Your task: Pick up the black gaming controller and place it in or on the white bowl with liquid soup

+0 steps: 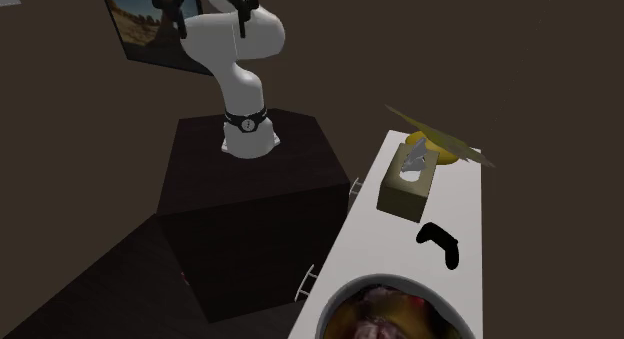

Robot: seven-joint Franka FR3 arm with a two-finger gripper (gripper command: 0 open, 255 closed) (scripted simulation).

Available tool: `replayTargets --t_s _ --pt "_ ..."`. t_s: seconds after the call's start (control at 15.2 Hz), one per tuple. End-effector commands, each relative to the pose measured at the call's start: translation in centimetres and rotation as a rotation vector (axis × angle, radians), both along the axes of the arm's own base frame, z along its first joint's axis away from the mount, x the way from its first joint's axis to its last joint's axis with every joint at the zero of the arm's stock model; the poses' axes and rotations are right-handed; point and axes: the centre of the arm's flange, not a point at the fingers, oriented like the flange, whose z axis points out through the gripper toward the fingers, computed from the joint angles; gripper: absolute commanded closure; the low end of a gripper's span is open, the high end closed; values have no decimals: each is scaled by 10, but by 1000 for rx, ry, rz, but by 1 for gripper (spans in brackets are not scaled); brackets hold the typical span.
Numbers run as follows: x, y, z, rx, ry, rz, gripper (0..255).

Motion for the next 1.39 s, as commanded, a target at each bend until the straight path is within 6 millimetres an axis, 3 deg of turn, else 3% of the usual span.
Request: replayTargets --t_s 0.0,1.32 --pt "0 0 0 0 0 0 0" --pt "133 171 -140 28 -30 -37 0"
